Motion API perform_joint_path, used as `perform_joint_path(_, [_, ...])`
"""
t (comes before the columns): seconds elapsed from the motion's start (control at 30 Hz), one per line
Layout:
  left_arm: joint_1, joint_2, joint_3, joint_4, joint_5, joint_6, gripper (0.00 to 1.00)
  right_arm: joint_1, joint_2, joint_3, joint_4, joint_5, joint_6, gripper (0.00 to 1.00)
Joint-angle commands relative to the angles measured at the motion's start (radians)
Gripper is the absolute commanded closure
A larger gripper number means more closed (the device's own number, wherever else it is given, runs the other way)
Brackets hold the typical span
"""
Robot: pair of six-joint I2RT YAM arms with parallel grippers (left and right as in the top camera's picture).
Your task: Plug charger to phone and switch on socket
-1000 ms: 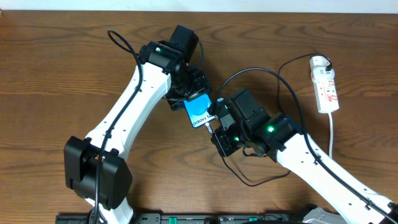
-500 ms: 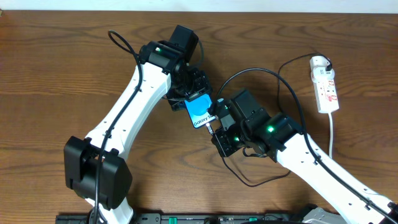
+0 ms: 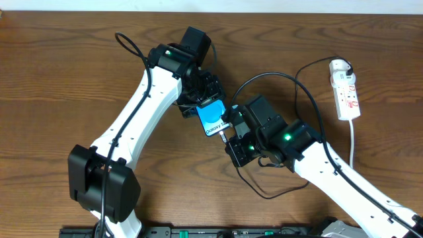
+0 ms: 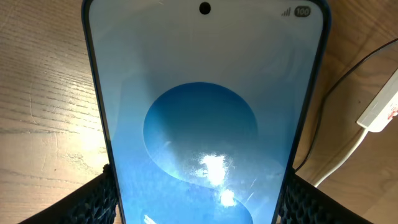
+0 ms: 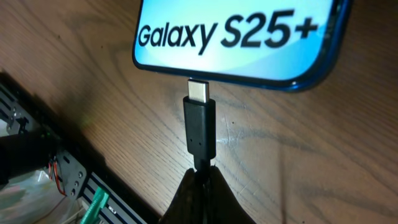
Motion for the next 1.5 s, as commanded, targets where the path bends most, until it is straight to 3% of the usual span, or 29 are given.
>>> perform_joint_path(0.0, [0.001,-0.027,0.022,-0.002,0.016,0.017,0.36,0.008,0.002,0.019,-0.004,0.005,0.013,0.98])
perform_joint_path(1.13, [0.001,-0.027,0.022,-0.002,0.008,0.029,0.36,0.016,0.041,0.019,0.019,0.000,0.008,0.99])
perform_joint_path(1.33, [0.001,-0.027,0.022,-0.001,-0.160,0.044,0.36,0.016,0.040,0.019,0.014,0.001,0.000,0.99])
perform_joint_path(1.47, [0.001,-0.027,0.022,0.012,-0.180,0.043,0.36,0.017,0.040,0.019,0.014,0.001,0.001,0.99])
